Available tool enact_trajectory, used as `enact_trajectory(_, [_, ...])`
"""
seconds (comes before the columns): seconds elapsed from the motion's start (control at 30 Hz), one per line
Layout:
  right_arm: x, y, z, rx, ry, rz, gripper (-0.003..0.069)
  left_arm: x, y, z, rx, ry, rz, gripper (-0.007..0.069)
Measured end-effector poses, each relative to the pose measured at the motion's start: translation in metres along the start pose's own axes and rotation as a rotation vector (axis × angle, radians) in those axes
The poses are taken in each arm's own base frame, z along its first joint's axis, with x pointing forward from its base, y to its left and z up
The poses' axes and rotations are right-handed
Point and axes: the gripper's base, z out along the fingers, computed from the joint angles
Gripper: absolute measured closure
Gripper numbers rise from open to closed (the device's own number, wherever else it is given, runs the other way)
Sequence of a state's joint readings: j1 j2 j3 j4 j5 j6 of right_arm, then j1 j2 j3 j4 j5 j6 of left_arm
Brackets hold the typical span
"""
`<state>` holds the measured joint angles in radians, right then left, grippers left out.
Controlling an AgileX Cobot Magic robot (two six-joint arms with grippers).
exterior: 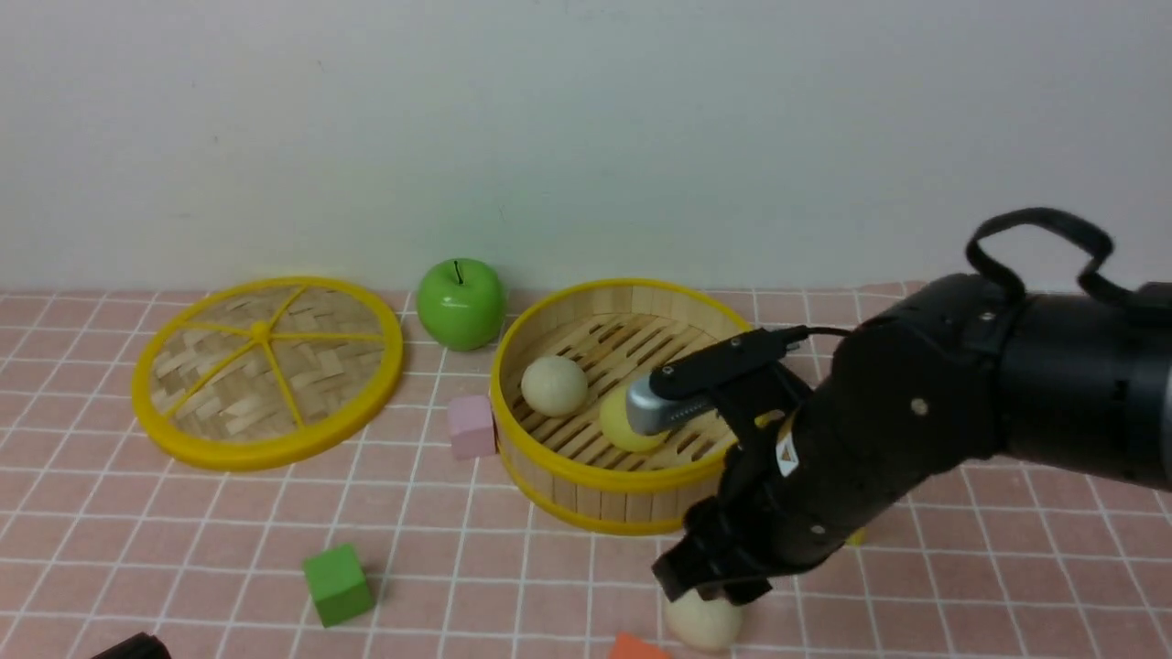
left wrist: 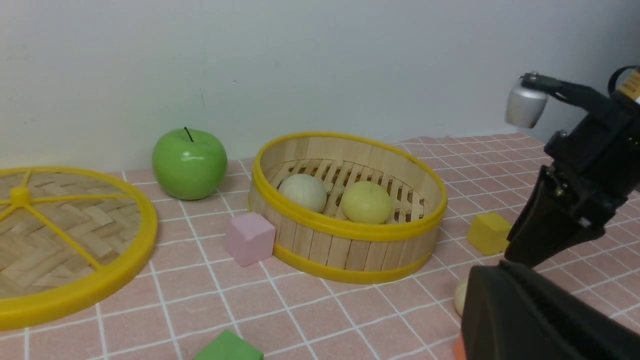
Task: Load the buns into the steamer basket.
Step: Use the right arm to grab a steamed stuffed bun, then use the right arm to put the steamed stuffed bun into the steamer
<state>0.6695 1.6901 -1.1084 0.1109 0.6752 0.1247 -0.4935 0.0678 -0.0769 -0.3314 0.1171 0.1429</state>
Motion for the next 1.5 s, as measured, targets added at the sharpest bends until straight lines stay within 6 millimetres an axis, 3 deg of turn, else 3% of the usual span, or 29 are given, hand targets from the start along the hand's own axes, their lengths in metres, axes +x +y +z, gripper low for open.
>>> enact_trajectory(0.37, [-0.001,-0.003,0.034,0.013,0.025,0.006,0.0340,0.000,0.000,0.000,0.000,0.000,0.000,0.0635])
enact_trajectory(0.93, [0.000,-0.005,0.050,0.025,0.047,-0.001,0.0438,0.000,0.000,0.000,0.000,0.000,0.000,0.0622])
enact_trajectory(1.07, [0.001,-0.005,0.049,0.025,0.063,-0.038,0.0607,0.000,0.000,0.000,0.000,0.000,0.000,0.0617])
enact_trajectory(1.1, [0.001,-0.005,0.049,0.025,0.065,-0.039,0.0614,0.000,0.000,0.000,0.000,0.000,0.000,0.0617])
enact_trajectory(1.2, [0.002,-0.004,0.037,0.027,0.079,-0.058,0.0640,0.000,0.000,0.000,0.000,0.000,0.000,0.0613])
enact_trajectory(1.33, [-0.001,-0.003,0.001,0.040,0.008,-0.092,0.0640,0.000,0.000,0.000,0.000,0.000,0.000,0.0610])
enact_trajectory(1.4, [-0.007,-0.006,-0.018,0.057,-0.065,-0.095,0.0640,0.000,0.000,0.000,0.000,0.000,0.000,0.0610])
enact_trajectory(1.5, [-0.021,-0.017,-0.031,0.087,-0.167,-0.081,0.0640,0.000,0.000,0.000,0.000,0.000,0.000,0.0610])
